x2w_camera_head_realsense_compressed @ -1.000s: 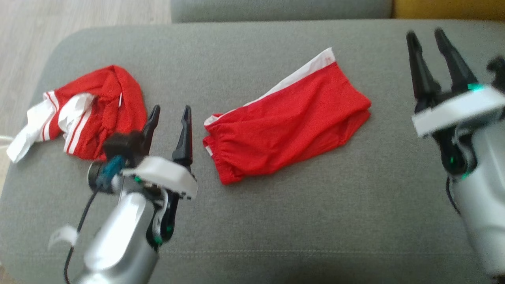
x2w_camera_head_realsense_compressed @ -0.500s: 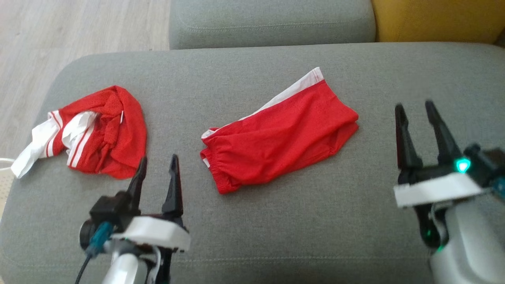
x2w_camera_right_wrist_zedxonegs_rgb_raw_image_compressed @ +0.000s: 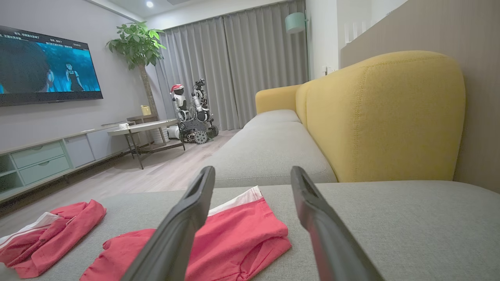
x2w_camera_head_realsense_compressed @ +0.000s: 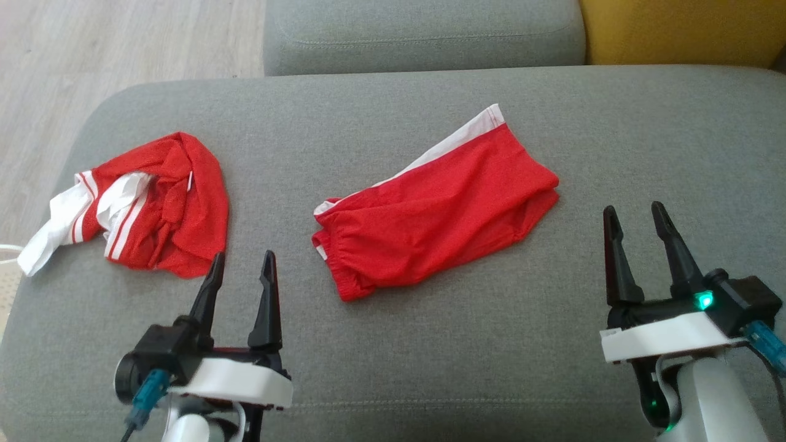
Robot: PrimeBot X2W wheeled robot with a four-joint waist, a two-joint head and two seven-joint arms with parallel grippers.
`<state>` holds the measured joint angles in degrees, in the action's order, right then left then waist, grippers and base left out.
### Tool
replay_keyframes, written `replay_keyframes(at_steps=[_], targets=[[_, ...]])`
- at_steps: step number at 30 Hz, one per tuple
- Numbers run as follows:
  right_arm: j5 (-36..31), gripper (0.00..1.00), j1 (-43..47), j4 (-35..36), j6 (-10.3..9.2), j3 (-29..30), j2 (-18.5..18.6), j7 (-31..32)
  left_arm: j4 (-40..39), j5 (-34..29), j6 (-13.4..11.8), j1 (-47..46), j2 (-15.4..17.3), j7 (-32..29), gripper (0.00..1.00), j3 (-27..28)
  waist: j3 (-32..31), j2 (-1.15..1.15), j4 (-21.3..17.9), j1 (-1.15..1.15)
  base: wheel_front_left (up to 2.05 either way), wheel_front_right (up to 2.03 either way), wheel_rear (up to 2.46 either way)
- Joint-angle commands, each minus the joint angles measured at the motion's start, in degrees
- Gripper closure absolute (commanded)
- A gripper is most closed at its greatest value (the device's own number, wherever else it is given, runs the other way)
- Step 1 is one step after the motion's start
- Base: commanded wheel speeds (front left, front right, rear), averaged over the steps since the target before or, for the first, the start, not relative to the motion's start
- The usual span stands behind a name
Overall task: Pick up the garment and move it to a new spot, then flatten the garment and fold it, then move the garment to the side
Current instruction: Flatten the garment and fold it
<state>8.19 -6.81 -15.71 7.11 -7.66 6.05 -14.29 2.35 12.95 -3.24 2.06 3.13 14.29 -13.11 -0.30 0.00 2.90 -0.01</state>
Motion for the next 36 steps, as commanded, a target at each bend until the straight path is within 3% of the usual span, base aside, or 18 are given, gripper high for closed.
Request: replay_keyframes(at_steps=[1, 11, 16, 28, 36], targets=[[-0.5, 0.00, -0.9, 2.0, 0.37, -1.1, -0.4, -0.7, -2.3, 0.4, -0.5, -2.0, -0.2, 0.7, 0.00, 1.6, 0.0, 0.00, -0.1, 0.01, 0.00, 0.00, 0.00], [-0.3, 0.00, -1.0, 1.4, 0.37, -0.4, -0.6, -0.7, -2.8, 0.7, -0.9, -2.6, -0.2, 0.7, 0.00, 1.1, 0.2, 0.00, -0.1, 0.01, 0.00, 0.00, 0.00], [3.3, 0.00, -1.6, -0.8, 0.37, 0.6, -1.0, 1.5, -2.3, 1.0, -0.8, -2.8, -0.2, 0.7, 0.00, 0.1, 1.0, 0.00, 0.4, 0.01, 0.00, 0.00, 0.00], [26.5, 0.00, -12.5, -12.5, 0.37, 8.9, -2.8, 19.2, -2.3, 2.0, -0.8, -8.0, -0.2, 0.7, 0.00, -3.7, 11.0, 0.00, 4.3, 0.01, 0.00, 0.00, 0.00], [34.9, 0.00, -20.6, -20.9, 0.37, 15.0, -3.1, 30.0, -2.1, 3.0, -1.3, -11.0, -0.2, 0.7, 0.00, -6.0, 14.8, 0.00, 7.7, 0.01, 0.00, 0.00, 0.00]])
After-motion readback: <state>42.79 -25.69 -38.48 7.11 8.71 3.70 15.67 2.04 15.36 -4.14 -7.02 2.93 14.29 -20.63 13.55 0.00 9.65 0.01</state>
